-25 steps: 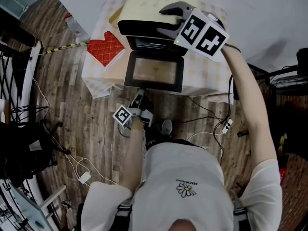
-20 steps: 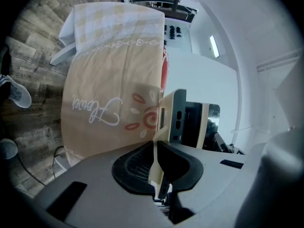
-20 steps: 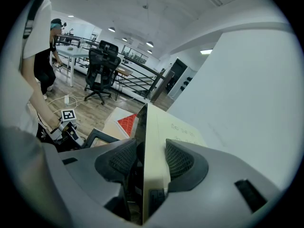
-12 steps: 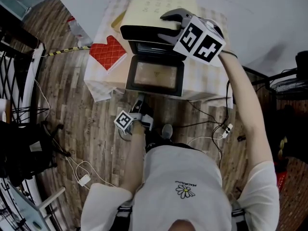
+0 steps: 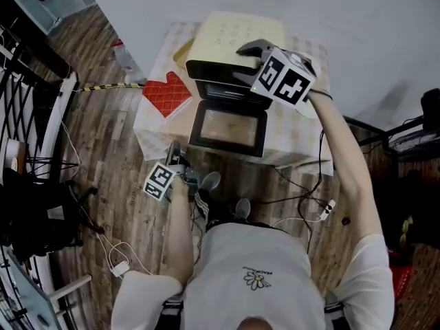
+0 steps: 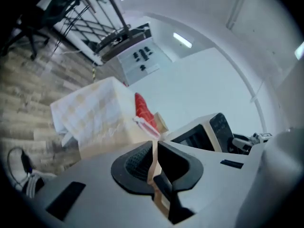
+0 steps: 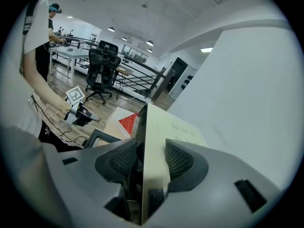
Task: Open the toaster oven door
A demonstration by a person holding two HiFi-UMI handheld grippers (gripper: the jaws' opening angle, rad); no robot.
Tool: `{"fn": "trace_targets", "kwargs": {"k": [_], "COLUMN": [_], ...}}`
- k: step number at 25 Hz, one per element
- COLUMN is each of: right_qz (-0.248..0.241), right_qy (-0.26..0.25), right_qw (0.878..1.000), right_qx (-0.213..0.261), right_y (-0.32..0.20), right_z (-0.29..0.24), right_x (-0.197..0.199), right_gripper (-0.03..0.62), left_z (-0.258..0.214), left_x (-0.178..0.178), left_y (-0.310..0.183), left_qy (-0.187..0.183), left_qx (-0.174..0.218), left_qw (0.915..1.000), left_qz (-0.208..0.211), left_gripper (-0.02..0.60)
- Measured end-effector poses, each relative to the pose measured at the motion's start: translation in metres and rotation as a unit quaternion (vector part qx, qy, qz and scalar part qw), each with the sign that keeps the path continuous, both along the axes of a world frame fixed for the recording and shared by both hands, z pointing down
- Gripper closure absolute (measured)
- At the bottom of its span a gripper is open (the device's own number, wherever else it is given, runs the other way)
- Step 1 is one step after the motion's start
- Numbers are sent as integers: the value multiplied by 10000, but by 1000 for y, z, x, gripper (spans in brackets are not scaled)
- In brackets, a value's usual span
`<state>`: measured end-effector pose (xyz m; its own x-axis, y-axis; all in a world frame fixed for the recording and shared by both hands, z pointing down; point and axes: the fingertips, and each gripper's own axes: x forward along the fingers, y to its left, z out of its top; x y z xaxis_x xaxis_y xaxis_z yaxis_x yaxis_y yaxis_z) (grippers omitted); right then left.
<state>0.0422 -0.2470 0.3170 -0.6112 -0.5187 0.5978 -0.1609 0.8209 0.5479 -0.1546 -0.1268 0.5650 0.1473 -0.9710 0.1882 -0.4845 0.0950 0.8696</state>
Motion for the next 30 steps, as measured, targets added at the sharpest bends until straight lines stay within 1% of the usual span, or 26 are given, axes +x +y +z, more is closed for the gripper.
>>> {"fn": "trace_targets", "kwargs": {"k": [2,4,6,7,8,10,12,13,15,17,18,19,20,22,24,25,26,27,28,30], "right_qz": [29,49,43,54,73,91,96,120,244,448,562,666,743,855,1015,1103,1201,1316,1457,1771], "right_qy": [62,19,-187,-352,-546,-981,-1503,-1798,-2388,-2890,-3098,-3278,-3422,-3689,-4004,-4144,-4263,-4361,-4438,-4549], "right_qw": [9999,9999,9998,9993,9984,9948,9877,9821,9675,9505,9418,9332,9253,9100,8946,8875,8811,8754,8703,8613], "right_qx": [-114,-150,14,88,134,242,424,539,796,1054,1180,1311,1458,1686,1706,1685,1658,1619,1561,1411], "right_y": [1,2,2,3,5,14,28,36,53,69,77,84,91,107,122,129,136,142,148,157], "right_z": [1,-1,-12,-20,-29,-53,-83,-98,-124,-137,-139,-139,-139,-136,-130,-127,-122,-117,-110,-93], "right_x": [1,-2,-6,-7,-7,-4,1,4,15,29,36,44,51,61,67,71,74,79,84,94], "right_gripper": [408,428,450,456,459,461,464,466,478,492,501,511,519,537,546,549,557,563,568,576], "left_z": [-32,-69,-110,-132,-156,-207,-257,-280,-323,-354,-365,-373,-380,-387,-388,-386,-384,-380,-374,-360], "left_x": [-15,-23,-19,-13,-5,16,39,50,74,98,109,121,131,150,166,175,183,190,196,203], "left_y": [-15,-31,-48,-56,-62,-67,-66,-63,-53,-40,-34,-27,-21,-10,1,7,12,18,22,29], "left_qy": [-483,-949,-1461,-1735,-2016,-2557,-3075,-3333,-3845,-4310,-4498,-4648,-4769,-4997,-5238,-5324,-5373,-5397,-5401,-5335], "left_qx": [212,506,894,1104,1321,1779,2243,2466,2871,3179,3294,3391,3469,3562,3614,3653,3691,3700,3672,3571], "left_qw": [9986,9942,9847,9775,9685,9460,9185,9028,8684,8343,8196,8071,7968,7789,7605,7528,7475,7452,7458,7541], "left_qz": [8,77,310,471,630,892,1075,1144,1247,1307,1321,1324,1316,1295,1291,1283,1274,1282,1311,1386], "left_gripper": [546,547,548,548,548,548,548,548,548,548,548,549,552,558,563,564,565,565,565,565]}}
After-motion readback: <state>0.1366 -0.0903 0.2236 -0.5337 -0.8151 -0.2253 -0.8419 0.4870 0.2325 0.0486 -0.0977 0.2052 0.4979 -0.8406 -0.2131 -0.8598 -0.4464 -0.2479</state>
